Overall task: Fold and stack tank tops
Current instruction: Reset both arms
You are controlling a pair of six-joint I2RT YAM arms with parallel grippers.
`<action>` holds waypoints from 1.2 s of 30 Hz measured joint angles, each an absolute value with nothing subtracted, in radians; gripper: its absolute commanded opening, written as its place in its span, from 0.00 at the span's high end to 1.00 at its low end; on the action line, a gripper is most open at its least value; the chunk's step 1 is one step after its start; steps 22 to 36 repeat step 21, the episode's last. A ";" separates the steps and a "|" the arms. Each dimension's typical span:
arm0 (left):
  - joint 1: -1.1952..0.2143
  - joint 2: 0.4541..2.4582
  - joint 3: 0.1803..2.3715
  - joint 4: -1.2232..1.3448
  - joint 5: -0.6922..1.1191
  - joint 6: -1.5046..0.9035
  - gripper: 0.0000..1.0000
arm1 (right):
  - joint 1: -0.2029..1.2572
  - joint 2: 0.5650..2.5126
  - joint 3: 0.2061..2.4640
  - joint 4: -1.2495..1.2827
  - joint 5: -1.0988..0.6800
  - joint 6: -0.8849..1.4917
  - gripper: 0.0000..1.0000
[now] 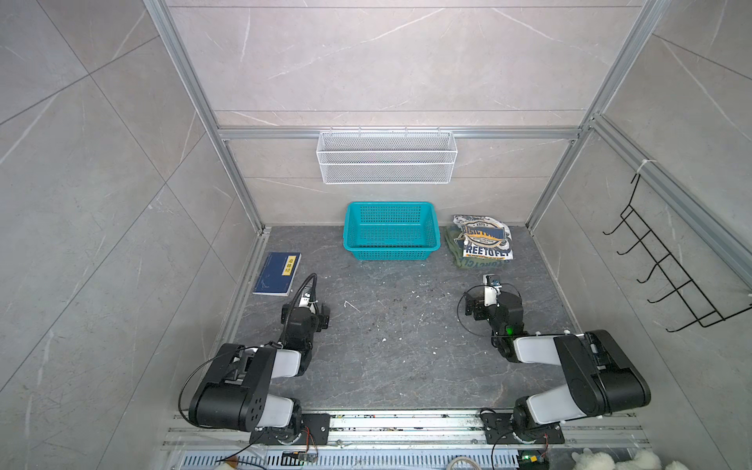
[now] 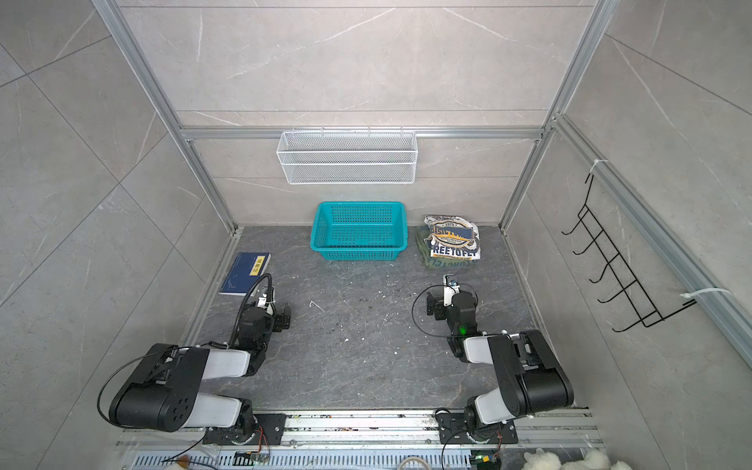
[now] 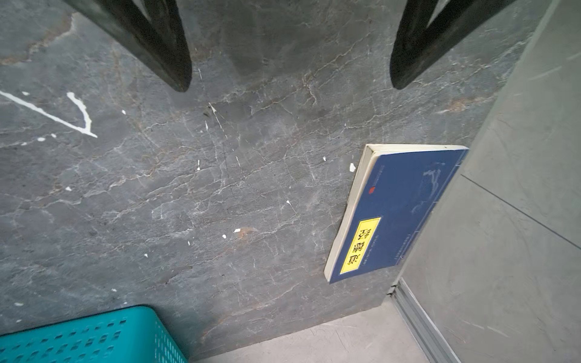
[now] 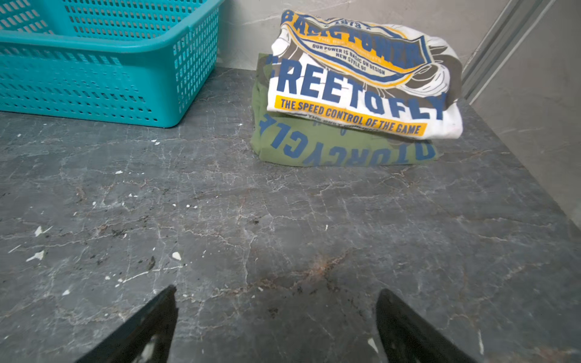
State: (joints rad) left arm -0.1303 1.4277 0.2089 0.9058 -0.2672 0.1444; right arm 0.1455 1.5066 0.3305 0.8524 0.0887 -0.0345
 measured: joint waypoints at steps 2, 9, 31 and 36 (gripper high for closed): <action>-0.089 1.476 0.212 0.978 -0.235 0.130 0.00 | 0.146 1.511 0.331 0.863 0.111 -0.034 0.01; 0.001 1.512 0.323 0.892 -0.181 0.048 0.00 | 0.146 1.512 0.331 0.874 0.139 -0.030 0.01; 0.007 1.512 0.336 0.844 -0.180 0.007 0.00 | 0.134 1.512 0.341 0.879 0.142 -0.027 0.01; 0.007 1.512 0.336 0.844 -0.180 0.007 0.00 | 0.134 1.512 0.341 0.879 0.142 -0.027 0.01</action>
